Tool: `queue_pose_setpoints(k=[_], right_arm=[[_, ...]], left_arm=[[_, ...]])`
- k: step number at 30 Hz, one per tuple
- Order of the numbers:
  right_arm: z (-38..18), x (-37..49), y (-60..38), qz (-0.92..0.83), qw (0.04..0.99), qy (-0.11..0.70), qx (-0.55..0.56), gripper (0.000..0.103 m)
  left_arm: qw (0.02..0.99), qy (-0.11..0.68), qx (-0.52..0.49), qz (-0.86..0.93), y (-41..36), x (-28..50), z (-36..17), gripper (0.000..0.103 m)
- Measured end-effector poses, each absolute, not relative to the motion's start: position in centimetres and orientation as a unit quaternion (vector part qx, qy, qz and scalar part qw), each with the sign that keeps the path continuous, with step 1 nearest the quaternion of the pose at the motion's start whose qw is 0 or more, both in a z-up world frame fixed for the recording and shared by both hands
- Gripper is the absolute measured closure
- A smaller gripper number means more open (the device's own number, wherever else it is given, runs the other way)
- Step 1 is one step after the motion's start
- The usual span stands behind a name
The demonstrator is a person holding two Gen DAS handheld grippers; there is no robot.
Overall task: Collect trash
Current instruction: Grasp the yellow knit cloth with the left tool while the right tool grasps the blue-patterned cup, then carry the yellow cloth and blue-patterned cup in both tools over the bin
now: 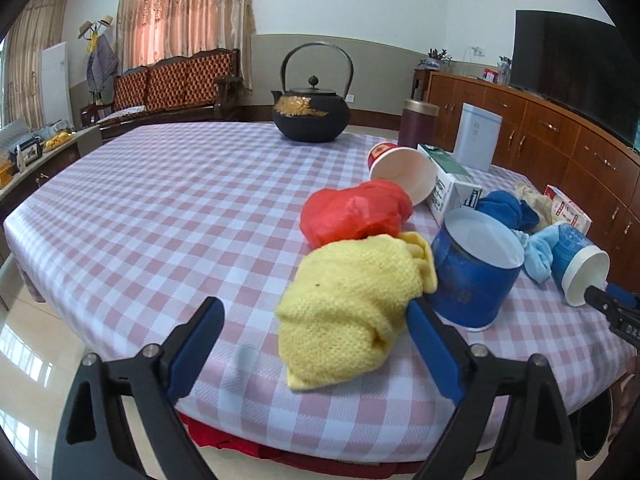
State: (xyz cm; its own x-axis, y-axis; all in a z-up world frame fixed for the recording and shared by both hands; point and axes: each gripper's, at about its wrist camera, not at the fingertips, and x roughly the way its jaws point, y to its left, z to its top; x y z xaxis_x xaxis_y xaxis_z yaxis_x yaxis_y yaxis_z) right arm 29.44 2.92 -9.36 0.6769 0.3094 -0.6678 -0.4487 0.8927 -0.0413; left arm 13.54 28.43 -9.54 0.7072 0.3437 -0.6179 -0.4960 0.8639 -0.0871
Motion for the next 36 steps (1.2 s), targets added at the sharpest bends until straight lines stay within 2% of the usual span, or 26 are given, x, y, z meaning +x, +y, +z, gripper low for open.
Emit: queue_pose_setpoints(k=[6,7,8,9,10,11,13,19,36], right_arm=[[-9.7,30.7,3.1,0.21,0.908,0.352,-0.09,0.045],[-9.7,30.9,3.1,0.21,0.907,0.353,-0.089,0.049],[-9.9,31.1,3.1,0.212,0.906,0.356,-0.086,0.057],[-10.0,31.3,3.0,0.213,0.905,0.359,-0.085,0.062],[-10.1,31.4,3.0,0.215,0.903,0.363,-0.083,0.075],[-10.1,31.5,3.0,0.219,0.901,0.365,-0.079,0.088],[-10.0,31.4,2.8,0.221,0.903,0.361,-0.074,0.093],[-9.1,30.3,1.9,0.227,0.909,0.344,-0.065,0.1],[-5.3,24.6,-3.3,0.222,0.923,0.311,-0.039,0.1]], left_arm=[[0.92,0.304,-0.131,0.21,27.7,14.2,-9.4,0.013],[0.92,0.305,-0.132,0.208,27.7,14.5,-9.4,0.013],[0.92,0.305,-0.133,0.208,27.8,14.7,-9.5,0.015],[0.919,0.307,-0.133,0.208,27.8,15.0,-9.5,0.023],[0.918,0.312,-0.138,0.204,27.9,15.2,-9.7,0.038],[0.917,0.315,-0.145,0.198,28.1,15.3,-9.8,0.043],[0.919,0.311,-0.145,0.193,28.1,15.1,-9.7,0.05],[0.923,0.303,-0.141,0.19,27.7,14.4,-9.0,0.059],[0.94,0.27,-0.125,0.169,23.6,11.2,-4.8,0.06]])
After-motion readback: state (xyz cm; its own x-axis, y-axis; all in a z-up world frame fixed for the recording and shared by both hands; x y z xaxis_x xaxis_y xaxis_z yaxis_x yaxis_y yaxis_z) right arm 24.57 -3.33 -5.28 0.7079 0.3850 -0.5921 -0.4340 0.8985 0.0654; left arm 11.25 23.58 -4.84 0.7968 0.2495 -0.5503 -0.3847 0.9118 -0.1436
